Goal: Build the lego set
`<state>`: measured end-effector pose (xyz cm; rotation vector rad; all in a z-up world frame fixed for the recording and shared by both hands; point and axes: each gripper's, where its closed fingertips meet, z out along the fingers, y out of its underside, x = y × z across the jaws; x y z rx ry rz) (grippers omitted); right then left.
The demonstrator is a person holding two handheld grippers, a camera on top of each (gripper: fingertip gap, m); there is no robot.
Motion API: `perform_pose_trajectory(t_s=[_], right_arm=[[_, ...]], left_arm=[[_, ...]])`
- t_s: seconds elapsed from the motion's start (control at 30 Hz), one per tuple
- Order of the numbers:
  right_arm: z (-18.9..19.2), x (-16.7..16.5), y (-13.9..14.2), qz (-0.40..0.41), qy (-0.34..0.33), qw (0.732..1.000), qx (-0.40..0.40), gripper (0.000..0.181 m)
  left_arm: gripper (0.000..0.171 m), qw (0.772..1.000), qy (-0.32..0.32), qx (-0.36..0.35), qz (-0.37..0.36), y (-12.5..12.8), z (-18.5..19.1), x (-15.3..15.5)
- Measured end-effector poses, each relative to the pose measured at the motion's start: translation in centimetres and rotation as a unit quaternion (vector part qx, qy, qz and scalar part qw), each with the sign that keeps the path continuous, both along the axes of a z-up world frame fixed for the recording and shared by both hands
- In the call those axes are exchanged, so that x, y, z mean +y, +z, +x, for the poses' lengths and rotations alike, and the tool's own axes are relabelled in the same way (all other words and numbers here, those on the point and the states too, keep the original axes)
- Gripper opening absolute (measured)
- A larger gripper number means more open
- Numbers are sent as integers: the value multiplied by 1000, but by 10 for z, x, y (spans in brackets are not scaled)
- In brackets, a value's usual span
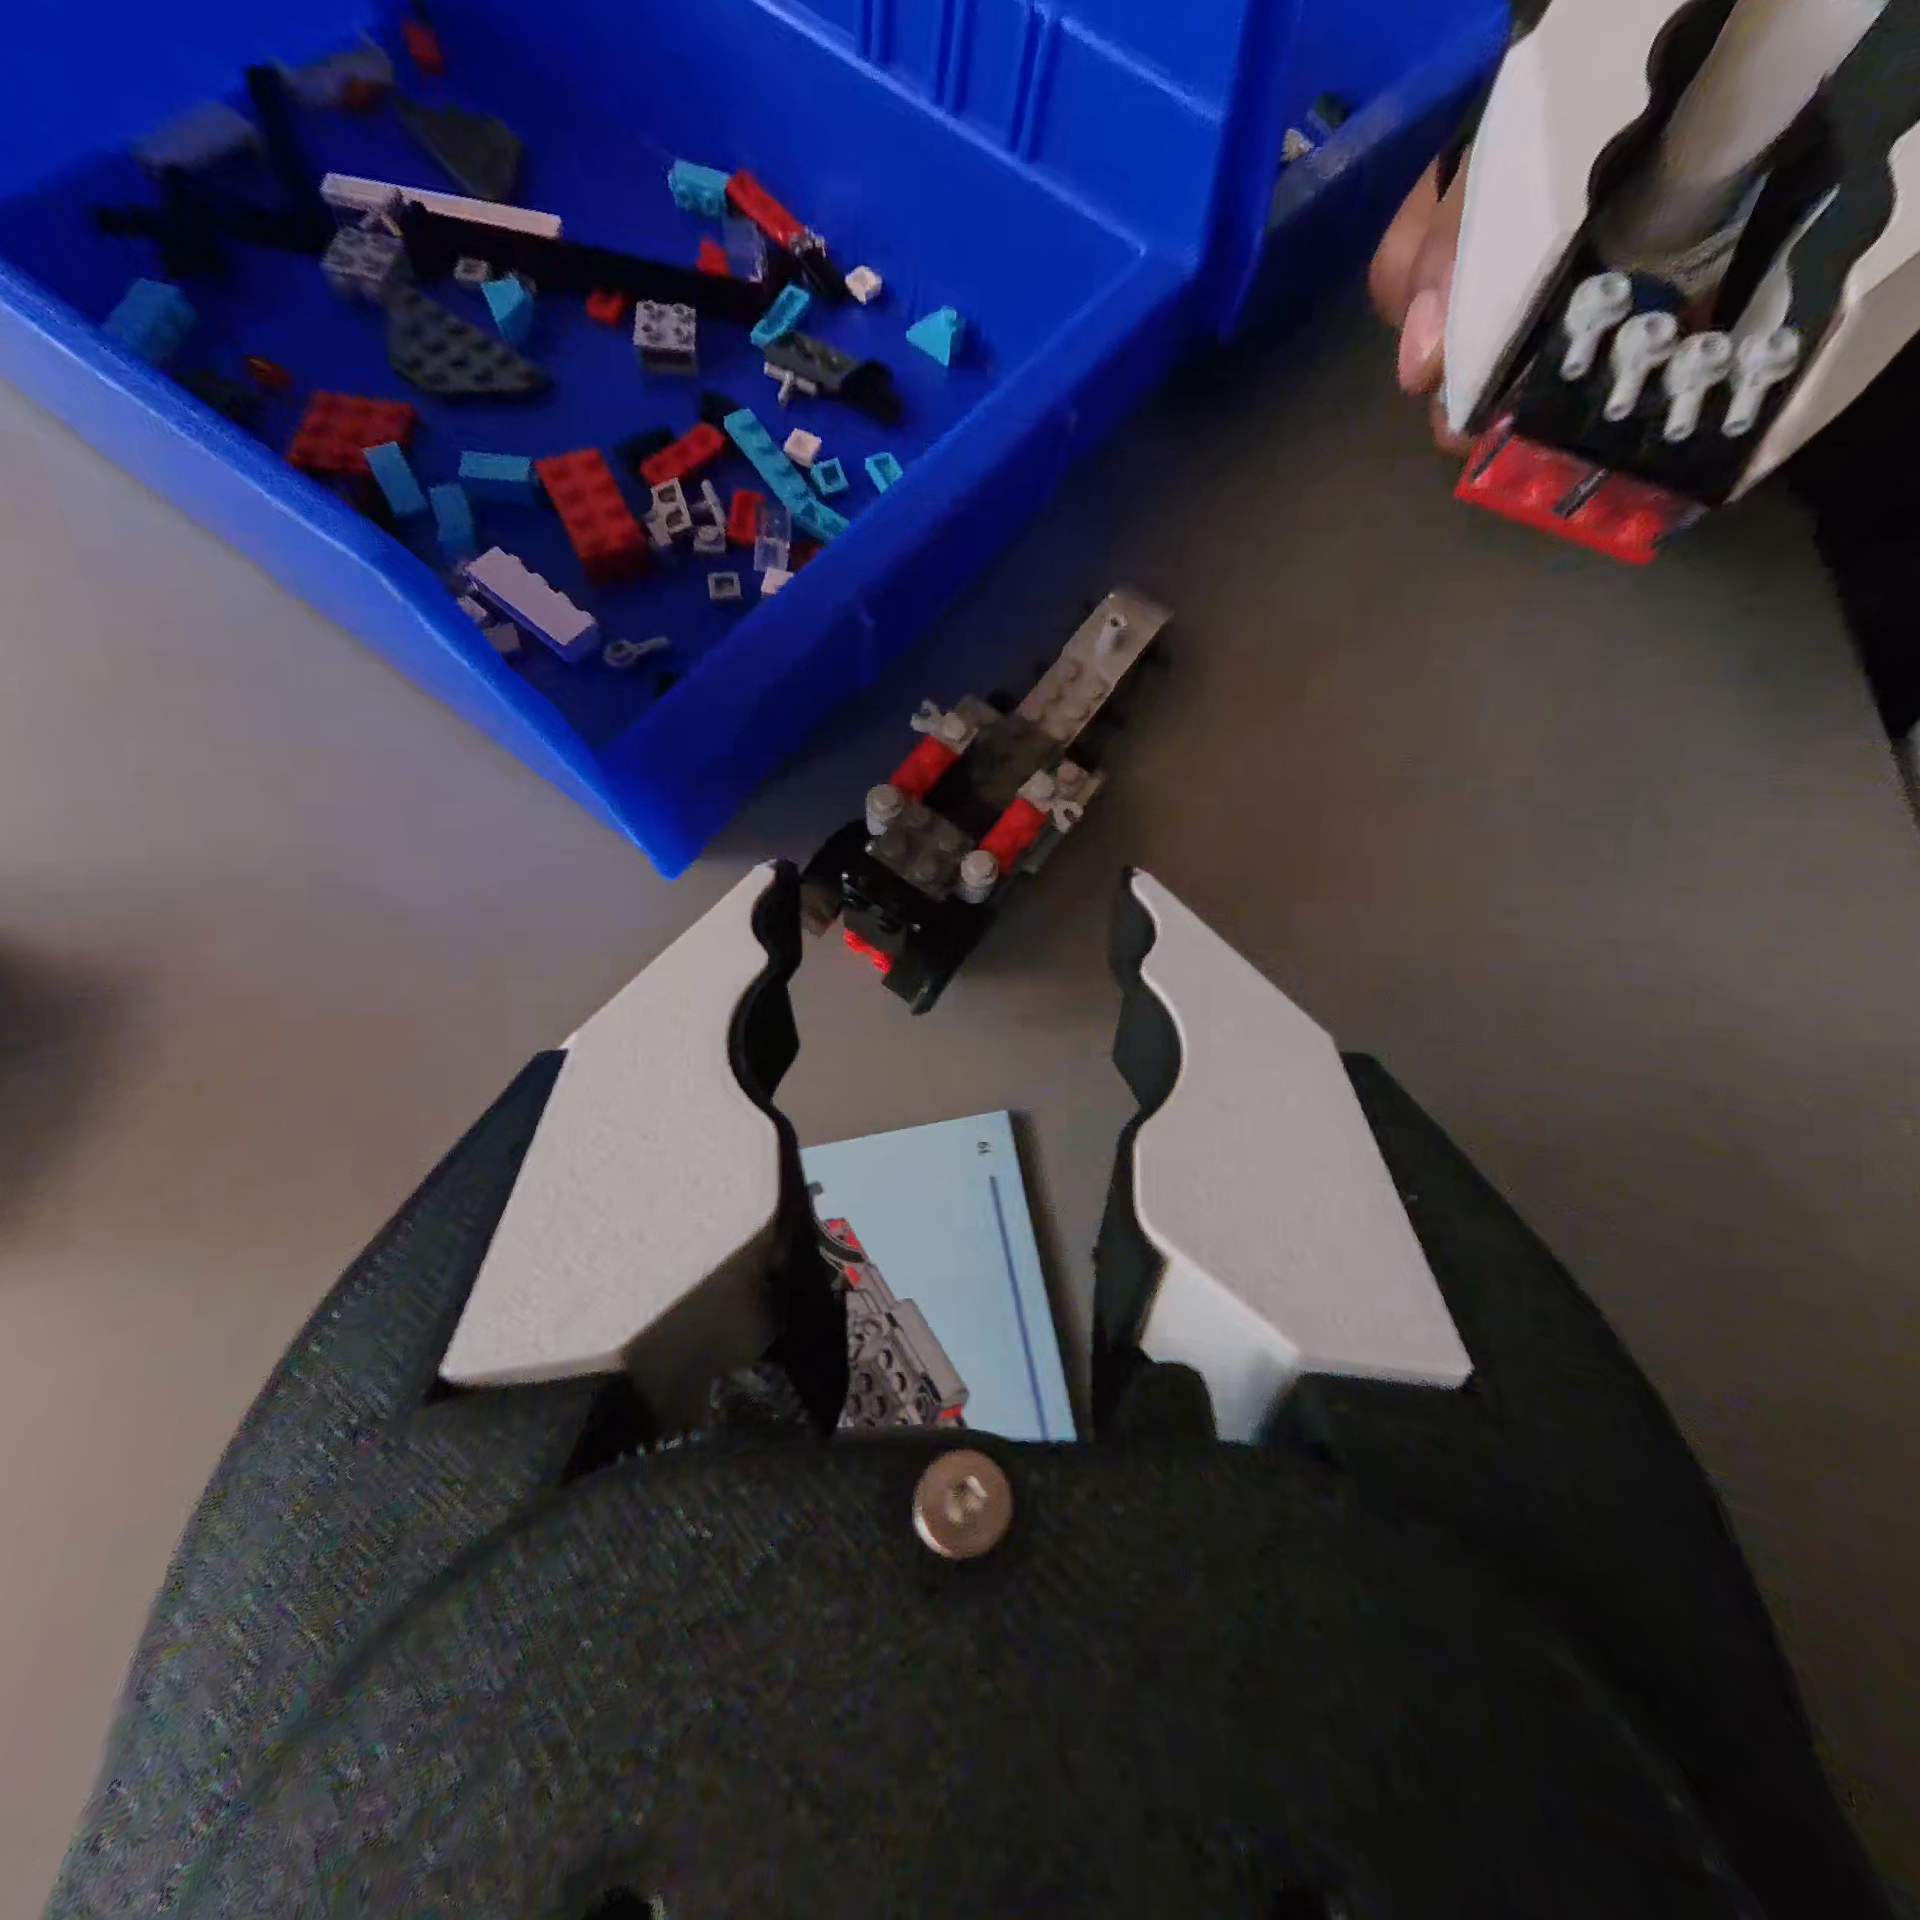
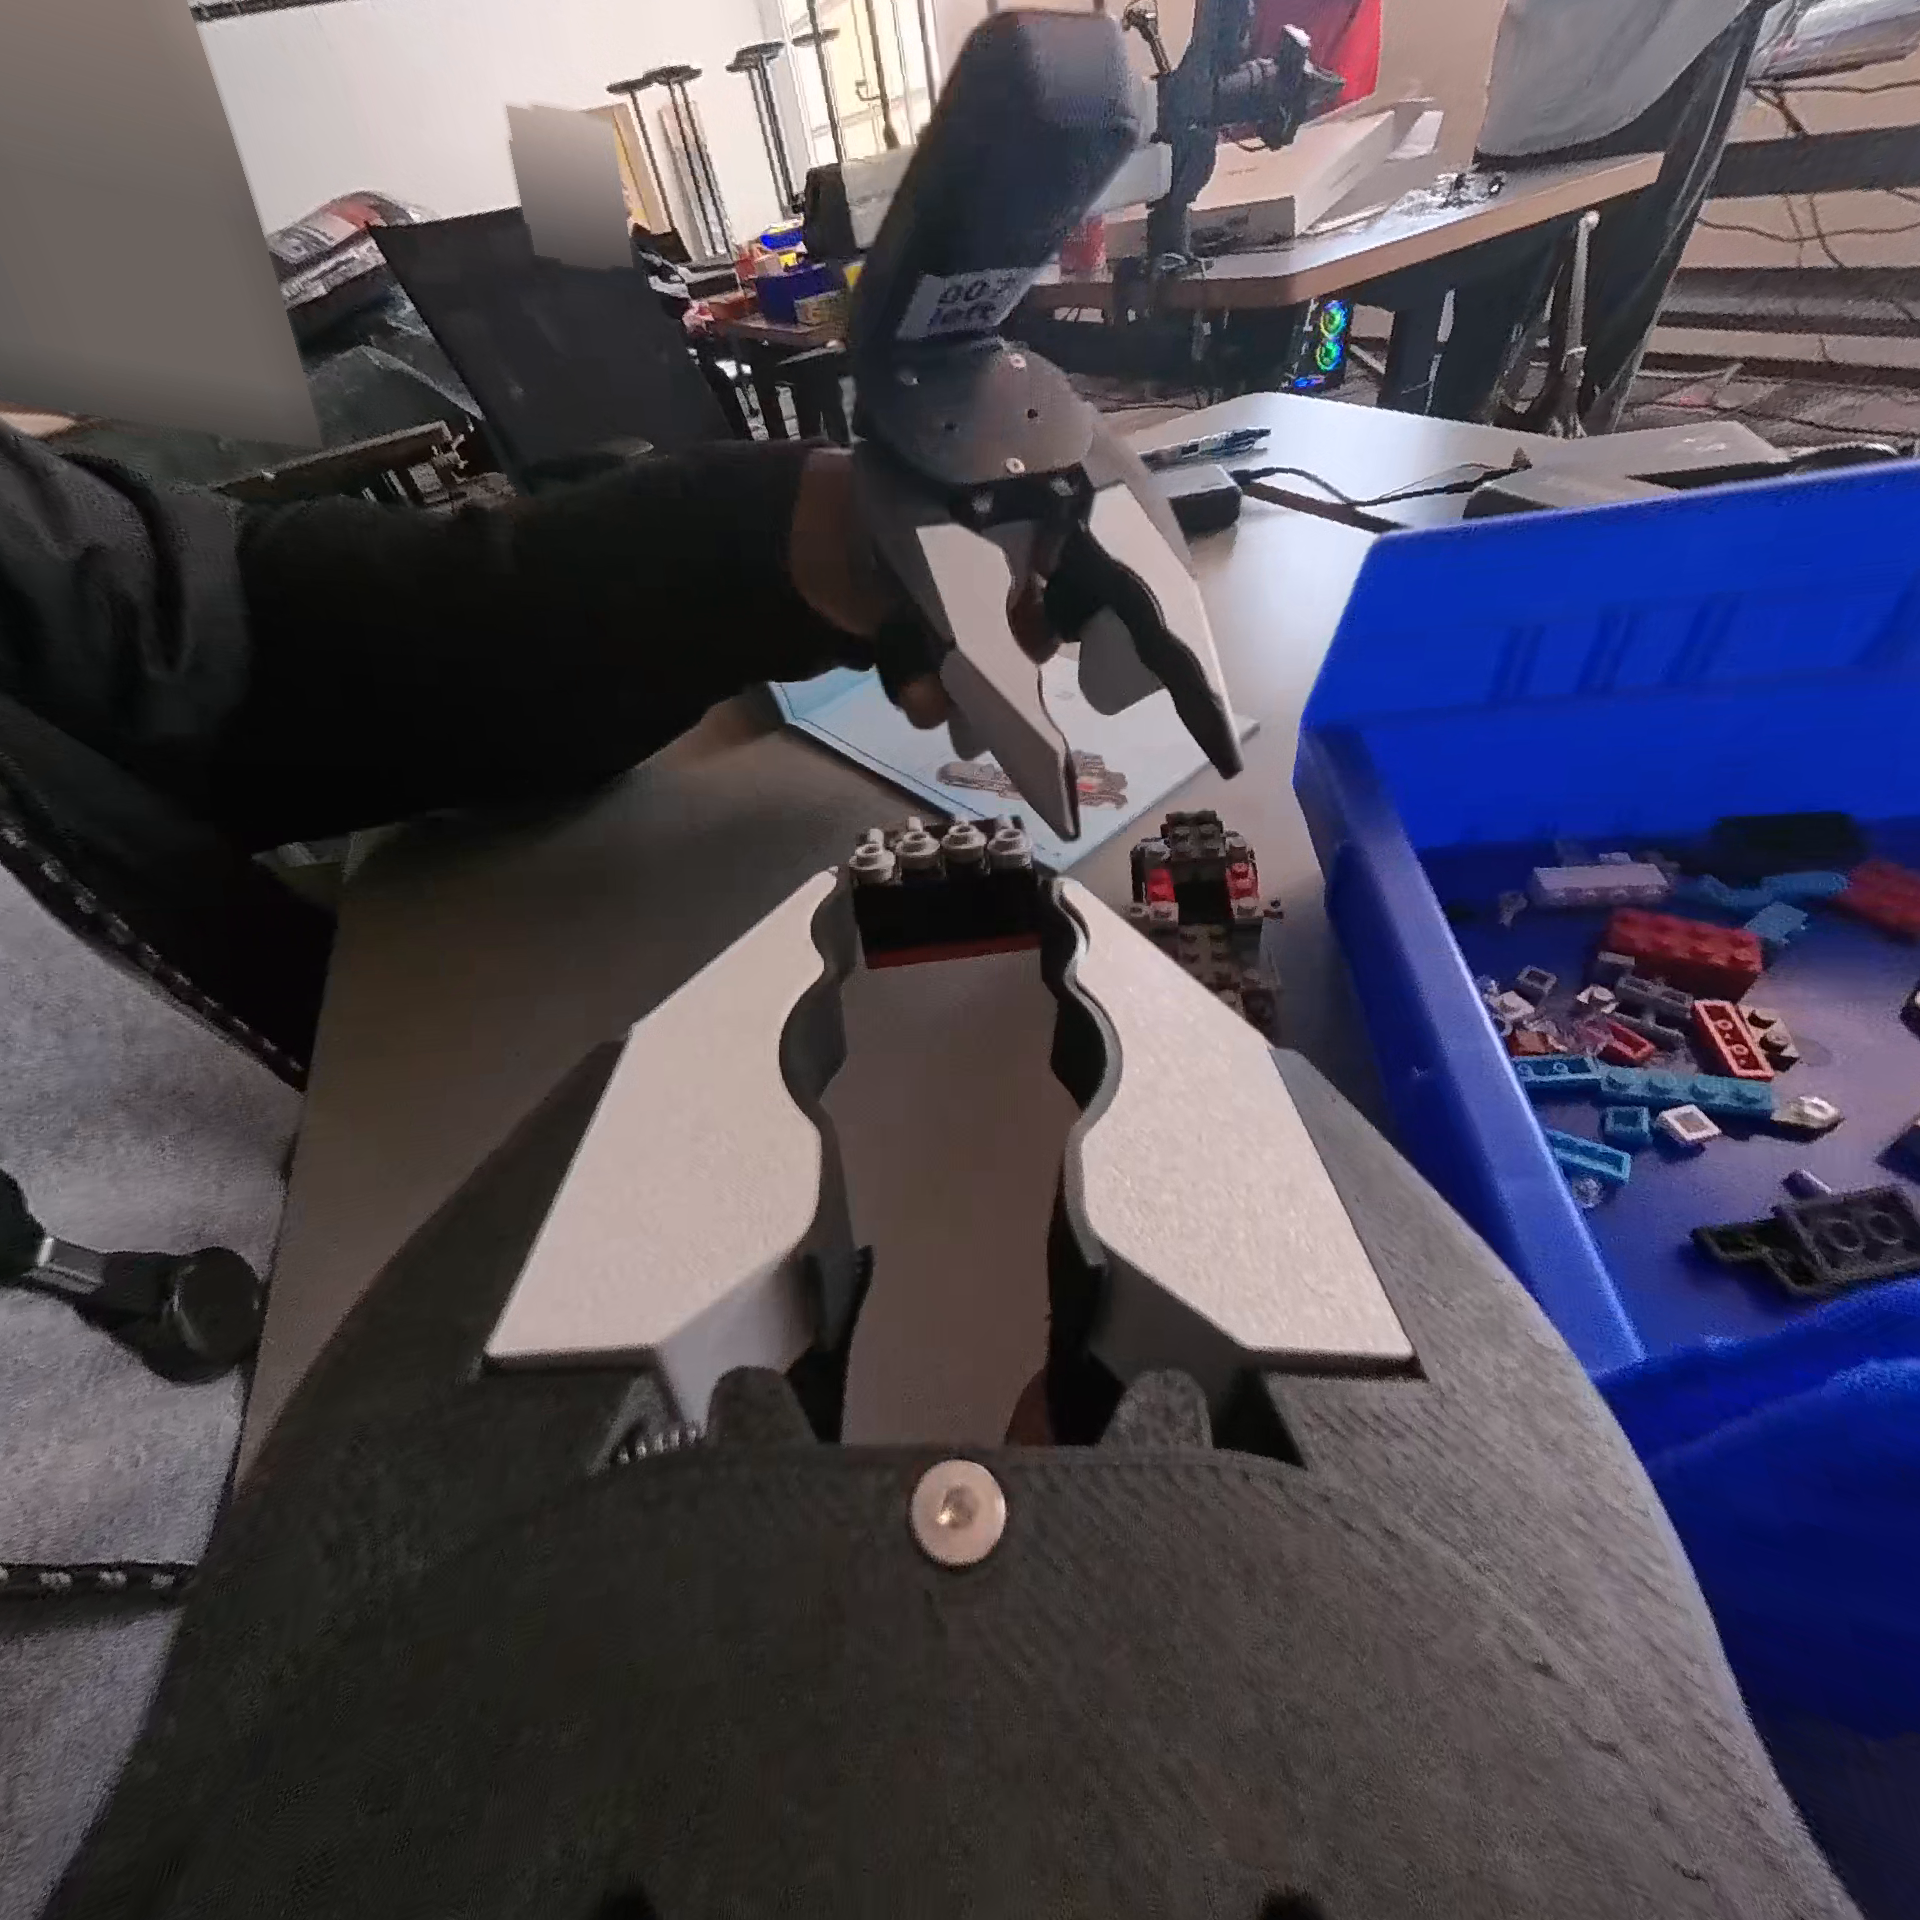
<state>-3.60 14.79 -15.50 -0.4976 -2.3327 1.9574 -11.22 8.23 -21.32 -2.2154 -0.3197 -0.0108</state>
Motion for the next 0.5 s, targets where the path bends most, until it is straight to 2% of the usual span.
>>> perform_pose_trajectory(t_s=[0.3, 0.5], right_arm=[[-7, 10, -5, -9, -5, 1000, -25, 36], [-8, 12, -4, -14, -7, 1000, -27, 36]], left_arm=[[54, 999, -27, -12, -13, -14, 3, 10], [51, 999, -45, -21, -8, -11, 31, 13]])
